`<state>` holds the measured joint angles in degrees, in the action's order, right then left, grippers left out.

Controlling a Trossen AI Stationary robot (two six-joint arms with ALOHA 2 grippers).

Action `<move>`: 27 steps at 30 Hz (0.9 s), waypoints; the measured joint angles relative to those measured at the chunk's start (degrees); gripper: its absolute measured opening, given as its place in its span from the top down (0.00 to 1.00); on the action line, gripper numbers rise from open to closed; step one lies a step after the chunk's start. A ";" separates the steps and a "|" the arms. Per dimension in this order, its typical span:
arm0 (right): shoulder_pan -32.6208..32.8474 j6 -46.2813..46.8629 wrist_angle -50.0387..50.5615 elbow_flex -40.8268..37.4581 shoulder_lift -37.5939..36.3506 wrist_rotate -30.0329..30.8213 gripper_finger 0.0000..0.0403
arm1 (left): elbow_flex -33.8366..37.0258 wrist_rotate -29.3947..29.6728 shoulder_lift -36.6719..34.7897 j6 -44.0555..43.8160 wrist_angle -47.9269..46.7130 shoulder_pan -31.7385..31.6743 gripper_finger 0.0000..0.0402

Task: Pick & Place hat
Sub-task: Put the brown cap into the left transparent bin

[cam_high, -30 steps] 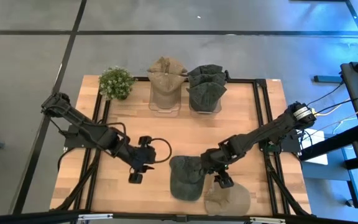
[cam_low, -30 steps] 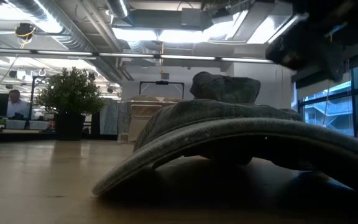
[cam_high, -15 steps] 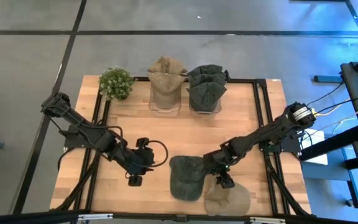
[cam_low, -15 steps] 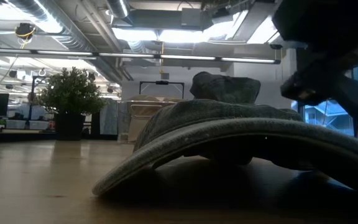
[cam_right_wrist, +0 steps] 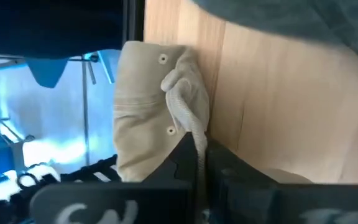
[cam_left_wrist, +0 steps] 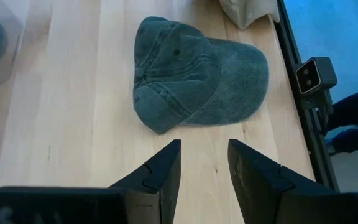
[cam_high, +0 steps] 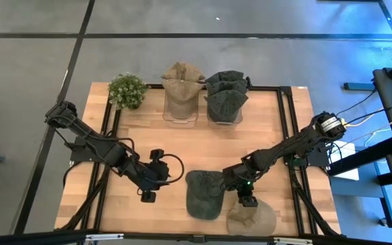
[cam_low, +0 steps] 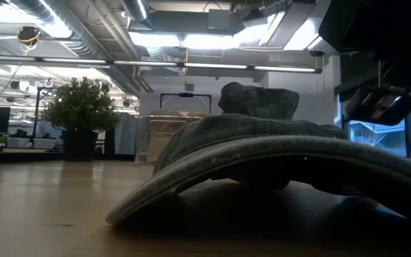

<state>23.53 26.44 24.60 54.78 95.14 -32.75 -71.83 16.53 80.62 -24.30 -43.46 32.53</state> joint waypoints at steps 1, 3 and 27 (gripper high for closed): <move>0.00 1.03 0.29 0.20 -0.07 -0.18 0.97 | -0.01 0.15 0.00 0.00 0.00 0.00 0.68; 0.00 1.79 2.24 1.53 -0.19 -0.30 0.97 | 0.00 0.37 0.00 0.04 -0.01 0.00 0.68; -11.15 -16.62 36.63 43.15 -9.51 43.77 0.99 | -0.02 18.14 -0.02 8.24 13.53 -11.44 0.38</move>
<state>12.38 9.82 61.23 97.94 85.62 11.02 -71.85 34.67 80.60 -16.05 -29.94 21.10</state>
